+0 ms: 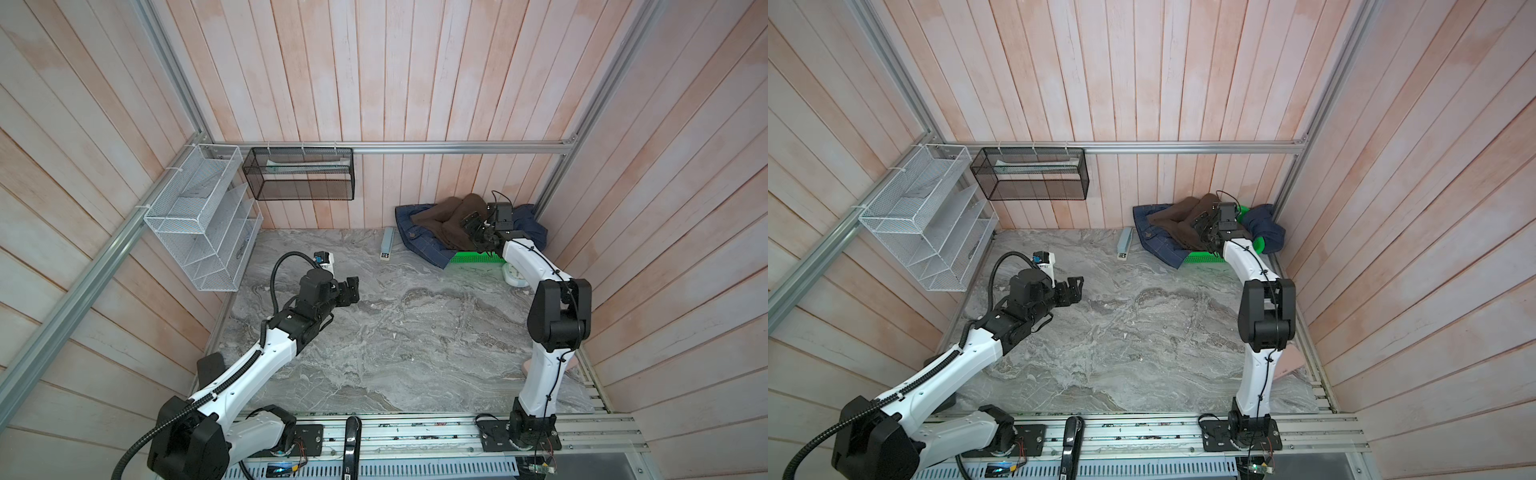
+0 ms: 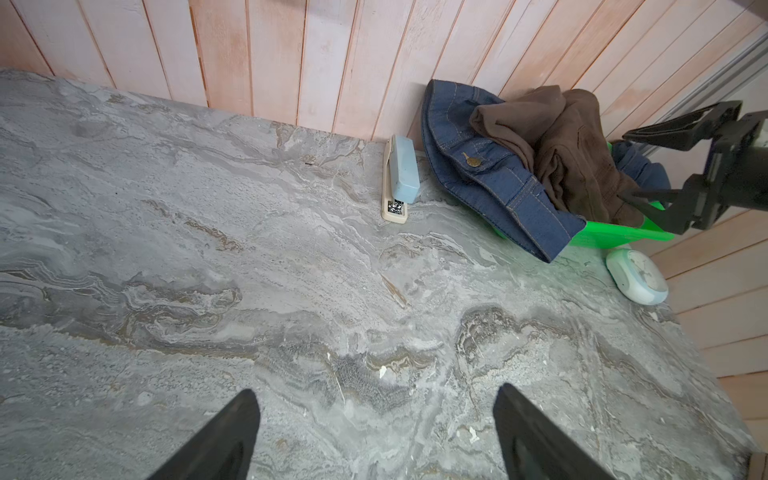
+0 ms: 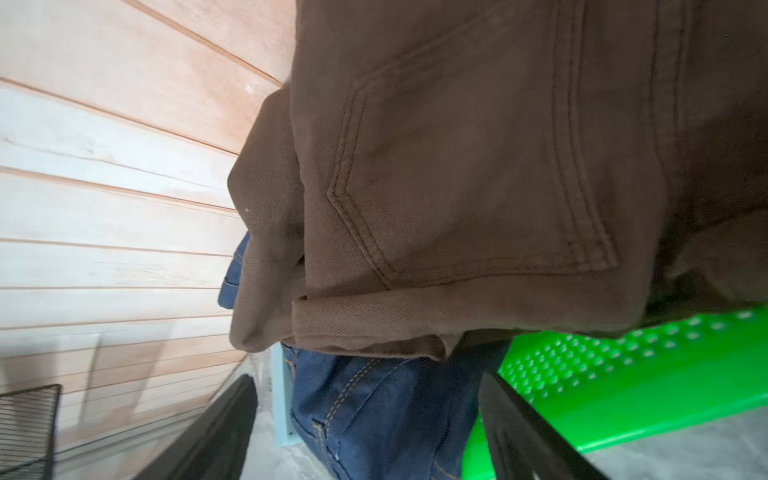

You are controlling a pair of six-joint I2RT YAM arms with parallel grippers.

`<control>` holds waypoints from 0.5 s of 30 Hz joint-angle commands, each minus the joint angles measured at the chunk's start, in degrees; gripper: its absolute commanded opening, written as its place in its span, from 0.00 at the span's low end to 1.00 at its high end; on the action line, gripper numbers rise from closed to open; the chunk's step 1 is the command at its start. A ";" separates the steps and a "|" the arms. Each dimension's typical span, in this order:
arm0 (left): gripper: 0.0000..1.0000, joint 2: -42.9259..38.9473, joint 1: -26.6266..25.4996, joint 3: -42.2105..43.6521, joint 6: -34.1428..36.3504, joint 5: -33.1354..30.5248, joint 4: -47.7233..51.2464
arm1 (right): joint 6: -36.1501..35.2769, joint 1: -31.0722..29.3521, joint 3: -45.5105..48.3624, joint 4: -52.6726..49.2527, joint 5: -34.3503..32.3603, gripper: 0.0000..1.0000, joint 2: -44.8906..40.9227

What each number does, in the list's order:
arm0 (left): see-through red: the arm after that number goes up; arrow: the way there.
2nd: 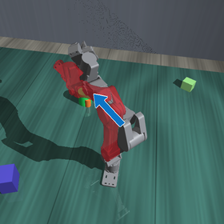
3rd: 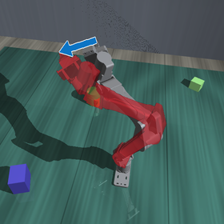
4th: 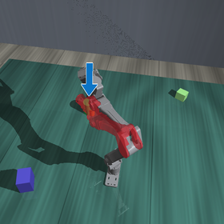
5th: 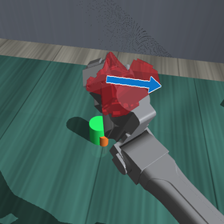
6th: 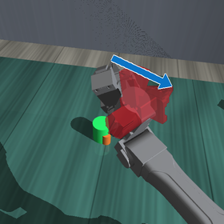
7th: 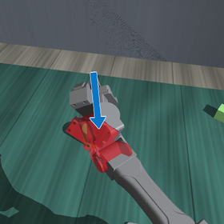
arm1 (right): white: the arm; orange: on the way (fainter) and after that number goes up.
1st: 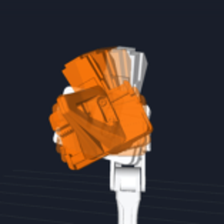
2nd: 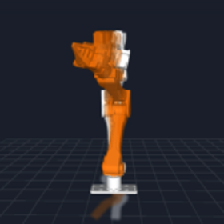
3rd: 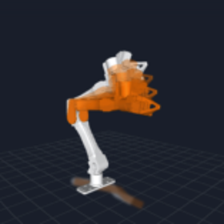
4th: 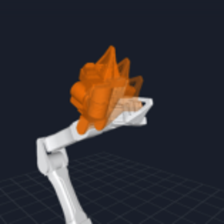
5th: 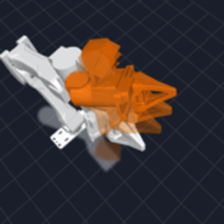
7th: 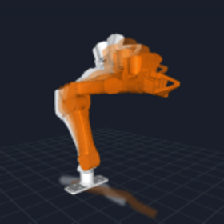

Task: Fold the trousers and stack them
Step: 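Grasp the brown trousers in the basket with the right gripper while the left advances, then lift the brown trousers high out of the basket with the right gripper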

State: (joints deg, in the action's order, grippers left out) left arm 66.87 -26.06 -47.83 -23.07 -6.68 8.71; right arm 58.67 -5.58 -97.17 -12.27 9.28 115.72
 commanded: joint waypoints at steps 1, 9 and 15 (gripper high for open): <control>0.90 -0.87 -0.30 -1.01 1.96 -1.55 0.60 | 11.07 0.80 1.53 4.96 6.03 0.85 1.07; 0.90 -0.52 -0.30 -1.12 2.88 -2.16 0.07 | 21.11 1.01 2.85 10.23 9.49 0.84 3.64; 0.91 -0.30 -0.21 -0.90 3.83 -2.80 -0.34 | 29.15 1.27 4.60 15.58 11.74 0.78 6.16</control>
State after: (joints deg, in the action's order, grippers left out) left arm 66.89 -26.06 -47.83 -20.64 -7.99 8.75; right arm 82.56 -4.67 -93.47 -0.14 19.33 119.83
